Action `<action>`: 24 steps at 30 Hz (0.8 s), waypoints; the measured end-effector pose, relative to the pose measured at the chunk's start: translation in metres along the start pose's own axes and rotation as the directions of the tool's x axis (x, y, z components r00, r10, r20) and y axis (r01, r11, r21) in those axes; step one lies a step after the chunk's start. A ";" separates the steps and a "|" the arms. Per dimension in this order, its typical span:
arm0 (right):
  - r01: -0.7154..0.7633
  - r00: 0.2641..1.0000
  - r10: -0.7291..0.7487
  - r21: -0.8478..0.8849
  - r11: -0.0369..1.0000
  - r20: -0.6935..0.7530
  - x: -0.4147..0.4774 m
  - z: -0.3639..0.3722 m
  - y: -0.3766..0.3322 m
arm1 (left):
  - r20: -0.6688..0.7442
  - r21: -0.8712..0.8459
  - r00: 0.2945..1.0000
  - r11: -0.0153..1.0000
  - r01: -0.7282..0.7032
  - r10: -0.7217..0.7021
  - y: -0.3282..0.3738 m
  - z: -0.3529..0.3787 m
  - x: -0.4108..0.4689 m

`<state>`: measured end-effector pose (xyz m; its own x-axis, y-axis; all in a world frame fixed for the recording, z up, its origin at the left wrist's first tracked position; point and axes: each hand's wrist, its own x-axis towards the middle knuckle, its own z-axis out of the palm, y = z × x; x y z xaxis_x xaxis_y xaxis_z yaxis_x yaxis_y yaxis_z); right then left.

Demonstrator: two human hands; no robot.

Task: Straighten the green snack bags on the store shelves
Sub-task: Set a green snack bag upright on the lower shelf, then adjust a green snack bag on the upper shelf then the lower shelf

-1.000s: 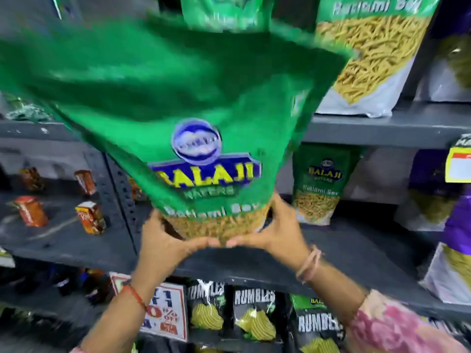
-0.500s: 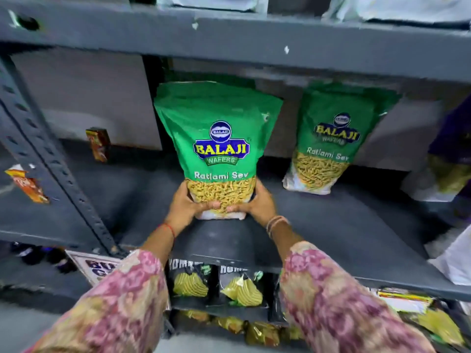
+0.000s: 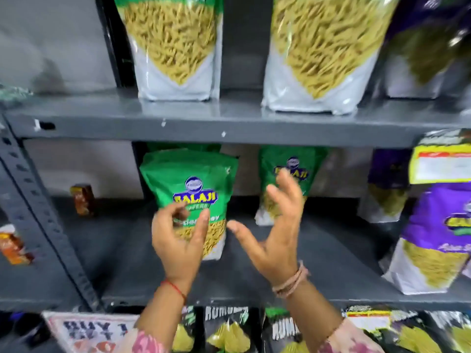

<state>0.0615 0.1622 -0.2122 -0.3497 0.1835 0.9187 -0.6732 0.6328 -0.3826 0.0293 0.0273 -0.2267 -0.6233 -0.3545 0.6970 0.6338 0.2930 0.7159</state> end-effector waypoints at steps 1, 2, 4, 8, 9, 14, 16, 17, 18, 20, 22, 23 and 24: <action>0.090 0.990 -0.091 -0.013 0.996 -0.111 0.029 -0.015 -0.014 | -0.030 -0.067 0.993 0.991 -0.118 0.117 0.028 0.013 0.016; 0.156 0.963 -0.162 -0.045 0.987 -0.214 0.058 -0.031 -0.025 | -0.070 -0.131 0.974 0.966 -0.223 0.216 0.061 0.025 0.034; 0.152 0.913 -0.187 -0.124 0.981 -0.362 0.113 -0.056 -0.032 | -0.149 -0.252 0.922 0.888 -0.384 0.357 0.116 0.044 0.065; -0.225 0.918 0.202 -0.030 0.974 -0.343 0.204 -0.093 -0.023 | -0.016 -0.291 0.930 0.889 -0.355 0.366 0.173 0.088 0.125; -0.361 0.907 0.355 0.015 0.932 -0.228 0.218 -0.095 -0.012 | 0.108 -0.255 0.955 0.936 -0.241 0.275 0.173 0.102 0.142; -0.624 0.779 0.585 0.179 0.761 0.226 0.232 -0.098 0.015 | 0.605 -0.184 0.789 0.947 0.262 -0.101 0.161 0.133 0.170; -0.604 0.795 0.563 0.206 0.770 0.227 0.230 -0.097 0.019 | 0.632 -0.261 0.771 0.916 0.306 -0.078 0.159 0.135 0.168; -0.603 0.796 0.569 0.209 0.769 0.204 0.230 -0.096 0.022 | 0.628 -0.284 0.775 0.908 0.309 -0.067 0.158 0.134 0.167; -0.589 0.808 0.560 0.205 0.782 0.183 0.228 -0.098 0.020 | 0.618 -0.301 0.784 0.903 0.305 -0.058 0.160 0.131 0.165; -0.545 0.838 0.526 0.173 0.821 0.142 0.225 -0.101 0.014 | 0.604 -0.291 0.796 0.919 0.266 -0.038 0.168 0.123 0.163; -0.493 0.870 0.478 0.188 0.850 0.120 0.218 -0.108 0.001 | 0.566 -0.312 0.824 0.932 0.183 0.028 0.180 0.109 0.155; -0.456 0.890 0.441 0.223 0.862 0.118 0.212 -0.114 -0.011 | 0.532 -0.335 0.843 0.933 0.130 0.073 0.190 0.097 0.145; -0.421 0.907 0.404 0.257 0.870 0.120 0.205 -0.120 -0.023 | 0.500 -0.346 0.858 0.935 0.074 0.117 0.199 0.084 0.135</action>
<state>0.0840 0.2757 -0.0033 -0.6674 0.3312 0.6670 -0.6057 0.2797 -0.7449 0.0331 0.1121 0.0131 -0.6899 0.1742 0.7026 0.7049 -0.0596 0.7069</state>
